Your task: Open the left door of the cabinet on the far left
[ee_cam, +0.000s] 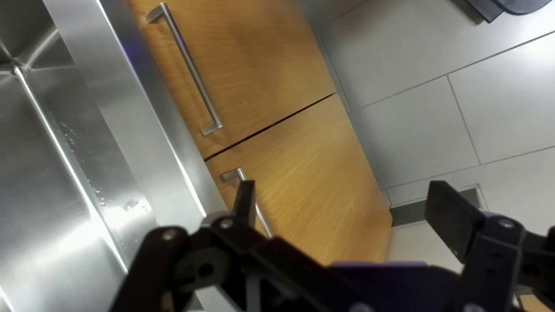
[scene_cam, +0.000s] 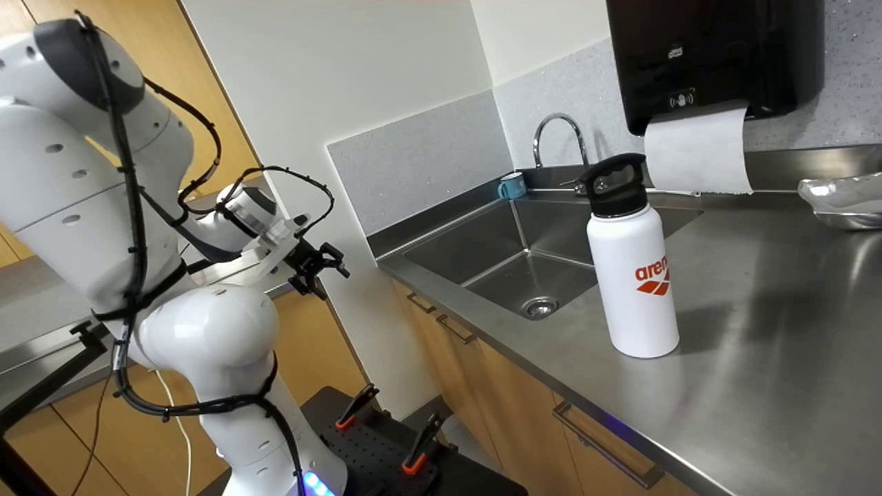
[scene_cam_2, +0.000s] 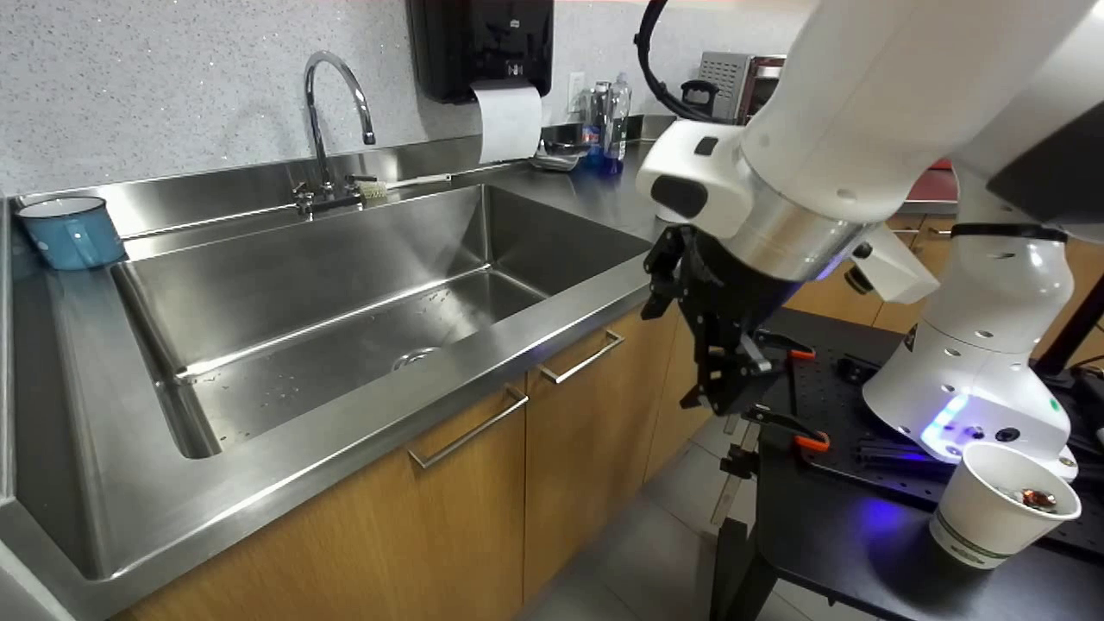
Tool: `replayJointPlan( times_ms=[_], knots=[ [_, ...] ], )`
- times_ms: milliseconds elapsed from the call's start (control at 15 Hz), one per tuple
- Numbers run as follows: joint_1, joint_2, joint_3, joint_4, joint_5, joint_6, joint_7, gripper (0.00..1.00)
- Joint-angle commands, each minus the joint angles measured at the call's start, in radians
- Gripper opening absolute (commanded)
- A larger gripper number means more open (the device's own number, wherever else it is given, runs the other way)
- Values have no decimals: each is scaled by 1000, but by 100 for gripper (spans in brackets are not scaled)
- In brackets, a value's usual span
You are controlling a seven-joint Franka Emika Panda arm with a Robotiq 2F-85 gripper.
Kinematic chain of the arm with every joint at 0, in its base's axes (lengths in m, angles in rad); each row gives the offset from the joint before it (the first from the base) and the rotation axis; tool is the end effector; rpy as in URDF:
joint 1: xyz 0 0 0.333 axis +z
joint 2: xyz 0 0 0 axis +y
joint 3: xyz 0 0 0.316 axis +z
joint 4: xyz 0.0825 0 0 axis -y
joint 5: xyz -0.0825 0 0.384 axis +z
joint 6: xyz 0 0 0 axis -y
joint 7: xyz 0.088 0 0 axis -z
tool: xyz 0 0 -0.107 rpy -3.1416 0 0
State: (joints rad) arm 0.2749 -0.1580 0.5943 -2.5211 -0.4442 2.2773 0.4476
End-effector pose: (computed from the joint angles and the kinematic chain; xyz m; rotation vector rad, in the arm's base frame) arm 0.2949 0.3269 0.3193 2.5588 0.9678 0.2082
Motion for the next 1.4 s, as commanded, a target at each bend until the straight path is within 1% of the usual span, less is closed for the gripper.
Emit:
replayJointPlan(
  times_ms=[0,67,200,400,600,800,867,933,1067,1333],
  knots=[
    [3,235,17,143,-236,-66,249,100],
    [30,301,-5,179,-311,-90,326,100],
    [97,417,-61,251,-419,-140,446,100],
    [218,585,-163,379,-528,-210,584,100],
    [327,733,-241,524,-595,-308,675,100],
    [416,844,-298,645,-650,-415,686,100],
    [425,855,-300,656,-648,-421,661,100],
    [398,809,-290,590,-628,-365,672,100],
    [423,850,-301,633,-633,-386,672,100],
    [425,859,-305,648,-633,-391,671,100]
  ],
)
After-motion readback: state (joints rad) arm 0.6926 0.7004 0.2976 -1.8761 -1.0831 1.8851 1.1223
